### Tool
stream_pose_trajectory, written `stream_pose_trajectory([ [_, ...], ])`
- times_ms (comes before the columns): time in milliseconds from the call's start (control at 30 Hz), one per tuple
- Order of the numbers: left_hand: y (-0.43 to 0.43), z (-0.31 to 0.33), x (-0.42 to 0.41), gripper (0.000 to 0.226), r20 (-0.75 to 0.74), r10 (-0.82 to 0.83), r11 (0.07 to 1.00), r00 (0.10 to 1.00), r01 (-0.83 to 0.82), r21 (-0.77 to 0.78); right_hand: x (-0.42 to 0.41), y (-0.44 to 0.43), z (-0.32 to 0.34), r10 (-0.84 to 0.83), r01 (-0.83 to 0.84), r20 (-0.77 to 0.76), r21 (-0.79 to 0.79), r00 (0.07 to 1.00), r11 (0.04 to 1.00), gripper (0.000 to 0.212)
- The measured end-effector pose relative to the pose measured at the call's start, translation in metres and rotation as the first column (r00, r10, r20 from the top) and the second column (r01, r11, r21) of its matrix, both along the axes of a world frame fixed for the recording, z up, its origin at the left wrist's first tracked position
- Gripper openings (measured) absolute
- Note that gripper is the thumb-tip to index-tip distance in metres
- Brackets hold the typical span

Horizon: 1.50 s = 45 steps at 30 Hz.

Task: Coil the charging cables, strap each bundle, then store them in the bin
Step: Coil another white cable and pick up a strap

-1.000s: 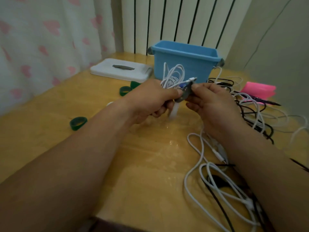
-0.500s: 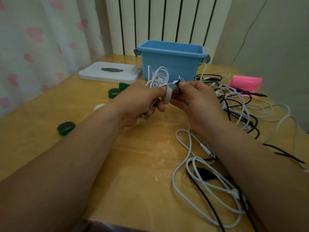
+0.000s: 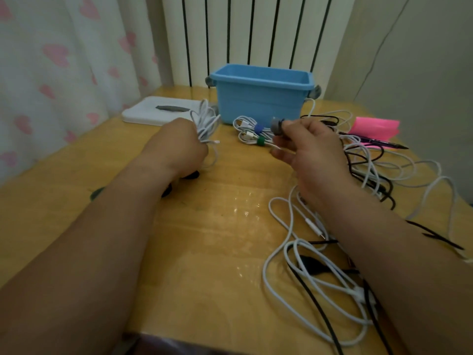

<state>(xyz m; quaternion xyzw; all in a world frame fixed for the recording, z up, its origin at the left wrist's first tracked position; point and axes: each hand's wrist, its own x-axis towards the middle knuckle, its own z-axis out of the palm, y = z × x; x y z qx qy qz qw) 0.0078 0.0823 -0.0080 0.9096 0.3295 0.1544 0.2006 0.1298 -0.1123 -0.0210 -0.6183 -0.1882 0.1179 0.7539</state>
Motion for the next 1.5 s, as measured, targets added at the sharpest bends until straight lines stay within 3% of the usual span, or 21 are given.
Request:
stream_pose_trajectory([
  [233, -0.008, 0.008, 0.0, 0.017, 0.254, 0.019, 1.0, 0.967, -0.023, 0.012, -0.003, -0.004, 0.001, -0.011, 0.027, 0.118, -0.139, 0.993, 0.99, 0.007],
  [367, -0.013, 0.013, -0.002, 0.016, 0.283, 0.013, 1.0, 0.959, -0.012, -0.004, -0.007, -0.001, -0.002, -0.009, 0.053, 0.218, -0.198, 0.976, 0.979, 0.01],
  [467, -0.034, 0.016, -0.004, 0.021, 0.393, -0.014, 0.955, 0.919, 0.129, -0.267, -0.009, -0.001, -0.003, -0.001, 0.055, 0.256, -0.202, 0.967, 0.978, 0.011],
  [533, -0.054, 0.016, 0.0, 0.029, 0.462, -0.042, 0.845, 0.886, 0.278, -0.457, -0.01, -0.002, -0.002, 0.01, 0.048, 0.283, -0.196, 0.959, 0.979, 0.012],
  [600, -0.069, 0.01, 0.007, 0.027, 0.516, -0.069, 0.766, 0.854, 0.377, -0.521, -0.012, -0.001, -0.001, 0.043, 0.012, 0.281, -0.189, 0.959, 0.982, 0.011],
  [700, -0.077, 0.002, 0.015, 0.019, 0.582, -0.053, 0.715, 0.811, 0.438, -0.545, -0.011, -0.003, -0.001, 0.138, -0.119, 0.132, -0.139, 0.982, 0.983, 0.012],
  [800, -0.071, 0.001, 0.018, 0.012, 0.656, 0.047, 0.641, 0.754, 0.48, -0.598, -0.006, -0.006, 0.002, 0.273, -0.269, -0.095, 0.047, 0.957, 0.962, 0.007],
  [933, -0.062, -0.001, 0.019, 0.014, 0.673, 0.119, 0.484, 0.73, 0.549, -0.681, -0.009, -0.003, 0.009, 0.372, -0.272, -0.351, 0.302, 0.859, 0.914, 0.01],
  [1000, -0.066, -0.002, 0.019, 0.016, 0.683, 0.068, 0.475, 0.727, 0.579, -0.663, -0.009, -0.003, 0.009, 0.371, -0.24, -0.404, 0.34, 0.836, 0.91, 0.011],
  [1067, -0.068, -0.002, 0.019, 0.019, 0.71, 0.026, 0.503, 0.703, 0.605, -0.617, -0.006, -0.003, 0.008, 0.284, -0.22, -0.317, 0.224, 0.905, 0.95, 0.015],
  [1167, -0.058, 0.004, 0.016, 0.018, 0.761, 0.057, 0.515, 0.646, 0.634, -0.577, -0.008, -0.007, 0.009, 0.229, -0.232, -0.047, -0.064, 0.972, 0.971, 0.016],
  [1267, -0.045, 0.007, 0.014, 0.02, 0.783, 0.143, 0.5, 0.605, 0.639, -0.585, -0.012, -0.013, 0.018, 0.437, -0.437, -0.041, -0.177, 0.898, 0.882, 0.005],
  [1333, -0.043, 0.005, 0.013, 0.022, 0.773, 0.134, 0.481, 0.62, 0.641, -0.598, -0.014, -0.017, 0.02, 0.515, -0.501, -0.015, -0.254, 0.857, 0.827, 0.01],
  [1433, -0.051, -0.001, 0.015, 0.018, 0.741, 0.037, 0.467, 0.67, 0.644, -0.606, -0.017, -0.018, 0.015, 0.485, -0.357, 0.192, -0.463, 0.853, 0.811, 0.03],
  [1500, -0.056, -0.003, 0.017, 0.016, 0.728, -0.011, 0.468, 0.685, 0.647, -0.602, -0.019, -0.014, 0.011, 0.468, -0.252, 0.315, -0.536, 0.826, 0.806, 0.029],
])
